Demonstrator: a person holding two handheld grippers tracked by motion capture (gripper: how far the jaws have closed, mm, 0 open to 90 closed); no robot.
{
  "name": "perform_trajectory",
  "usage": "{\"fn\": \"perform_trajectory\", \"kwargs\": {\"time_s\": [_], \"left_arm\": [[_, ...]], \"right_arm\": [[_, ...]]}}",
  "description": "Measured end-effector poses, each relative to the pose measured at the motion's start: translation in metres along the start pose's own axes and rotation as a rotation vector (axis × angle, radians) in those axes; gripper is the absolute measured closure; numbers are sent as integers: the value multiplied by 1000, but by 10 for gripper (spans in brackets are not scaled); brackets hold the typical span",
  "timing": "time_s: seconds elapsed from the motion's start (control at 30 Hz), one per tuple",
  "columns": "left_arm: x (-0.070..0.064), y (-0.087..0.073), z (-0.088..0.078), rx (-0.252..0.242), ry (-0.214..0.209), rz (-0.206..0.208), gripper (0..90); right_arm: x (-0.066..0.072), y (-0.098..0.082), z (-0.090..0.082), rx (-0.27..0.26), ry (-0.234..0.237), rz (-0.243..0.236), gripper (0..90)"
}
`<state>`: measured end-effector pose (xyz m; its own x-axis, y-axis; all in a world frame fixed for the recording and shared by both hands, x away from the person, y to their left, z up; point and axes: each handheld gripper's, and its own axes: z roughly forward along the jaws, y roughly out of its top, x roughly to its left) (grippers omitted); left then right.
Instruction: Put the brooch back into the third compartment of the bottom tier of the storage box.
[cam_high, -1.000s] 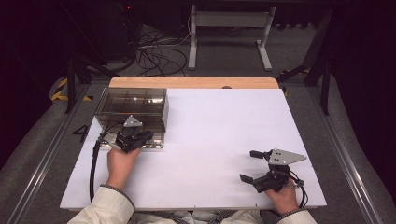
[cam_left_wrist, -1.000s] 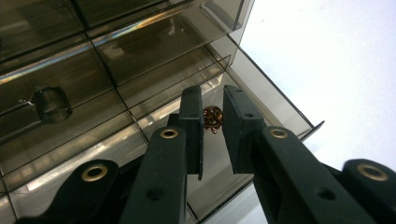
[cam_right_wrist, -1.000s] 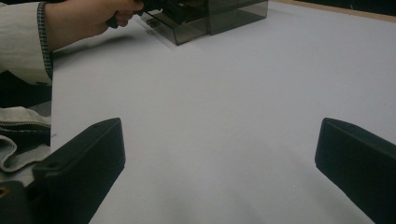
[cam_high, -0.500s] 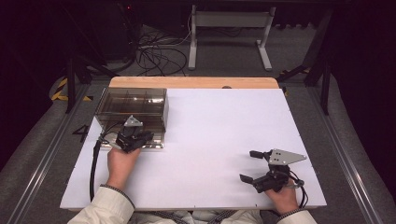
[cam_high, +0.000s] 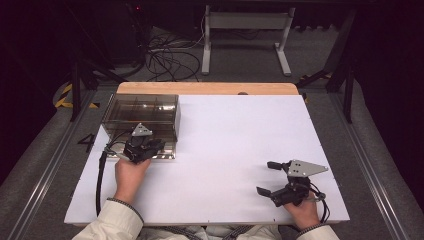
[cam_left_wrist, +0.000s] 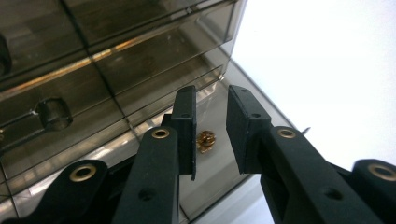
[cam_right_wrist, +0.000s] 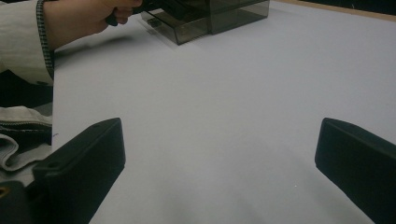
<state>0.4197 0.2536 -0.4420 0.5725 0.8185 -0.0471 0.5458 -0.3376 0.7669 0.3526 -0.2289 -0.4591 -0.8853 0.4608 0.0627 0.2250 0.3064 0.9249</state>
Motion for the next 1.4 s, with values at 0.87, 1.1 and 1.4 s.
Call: {"fn": "perform_trajectory", "kwargs": {"time_s": [0.87, 1.1, 1.4], "left_arm": [[-16, 6, -29, -89, -33, 26, 720], [-21, 9, -37, -107, -37, 40, 664], [-32, 12, -51, -157, -84, 49, 479]], "right_arm": [[0, 0, -1, -6, -4, 2, 21], [0, 0, -1, -7, -3, 2, 21], [0, -1, -2, -9, -2, 2, 21]]}}
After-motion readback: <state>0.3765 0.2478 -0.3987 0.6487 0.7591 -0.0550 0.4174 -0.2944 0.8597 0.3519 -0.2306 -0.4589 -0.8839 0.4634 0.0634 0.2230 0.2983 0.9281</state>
